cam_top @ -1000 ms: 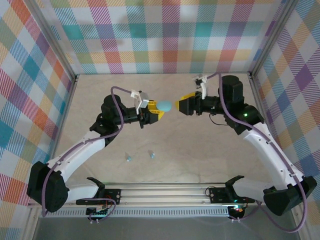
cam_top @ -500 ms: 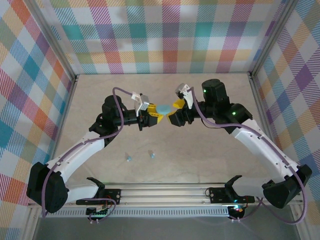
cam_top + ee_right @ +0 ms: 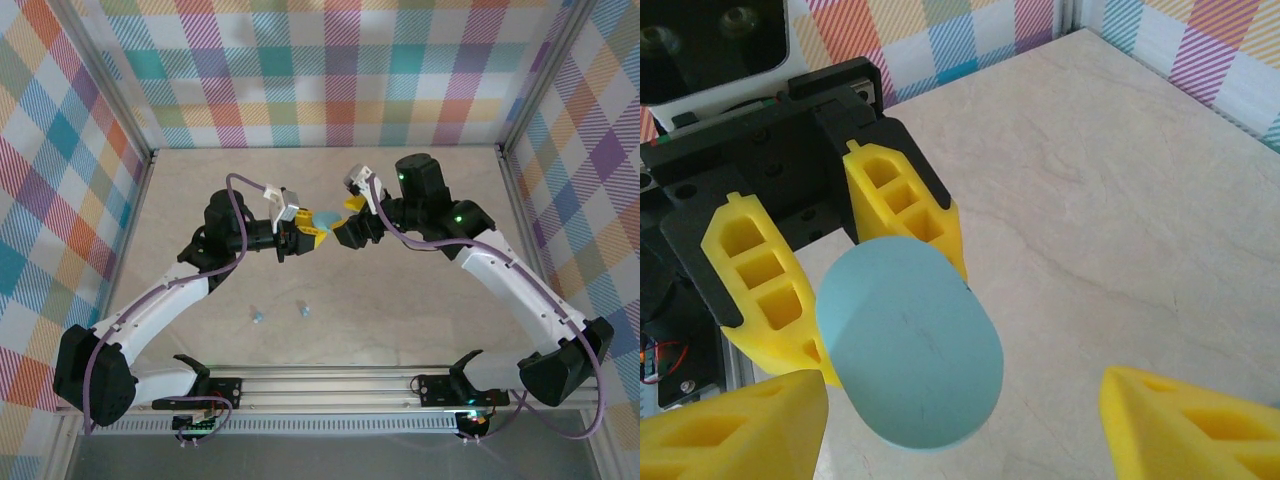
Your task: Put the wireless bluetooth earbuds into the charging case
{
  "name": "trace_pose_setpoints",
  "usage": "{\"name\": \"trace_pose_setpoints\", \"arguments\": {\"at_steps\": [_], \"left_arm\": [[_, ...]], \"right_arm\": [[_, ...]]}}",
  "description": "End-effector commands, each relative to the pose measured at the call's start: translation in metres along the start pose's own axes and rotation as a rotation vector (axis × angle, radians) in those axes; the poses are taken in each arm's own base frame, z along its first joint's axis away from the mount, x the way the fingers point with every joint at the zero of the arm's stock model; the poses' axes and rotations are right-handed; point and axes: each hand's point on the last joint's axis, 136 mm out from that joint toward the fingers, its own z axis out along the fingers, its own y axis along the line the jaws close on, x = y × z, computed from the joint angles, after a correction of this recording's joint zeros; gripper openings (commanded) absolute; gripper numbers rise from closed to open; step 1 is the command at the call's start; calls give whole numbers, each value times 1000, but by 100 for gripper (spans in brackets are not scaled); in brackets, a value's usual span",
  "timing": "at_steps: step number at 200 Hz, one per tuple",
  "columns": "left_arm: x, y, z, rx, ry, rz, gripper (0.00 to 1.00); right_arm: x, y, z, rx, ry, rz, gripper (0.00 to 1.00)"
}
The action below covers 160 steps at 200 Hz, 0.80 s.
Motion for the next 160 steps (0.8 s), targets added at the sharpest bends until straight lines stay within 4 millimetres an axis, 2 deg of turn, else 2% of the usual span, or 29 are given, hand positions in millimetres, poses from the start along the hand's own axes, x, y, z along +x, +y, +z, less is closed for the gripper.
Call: {"name": "trace_pose_setpoints", "arguments": {"at_steps": [1,27,68,114,160], "left_arm": [[-18,-6,-3,24,-29,49,8],[-18,-6,-3,26,-29,52,8],[-16,-9,-4,32,-23,49,8],[-13,-10,-6,30,-11,52,8],[-9,-10,-7,26,-5,46,8]], "right_arm": [[-10,9,-1,-46,-17,-43,72],[-8,11,2,-61,-11,-44,73],[-4,1,7,-19,4,-31,73],[-15,-25,2,135,-19,-16,73],[-24,-28,-2,155,-37,-9,73]]}}
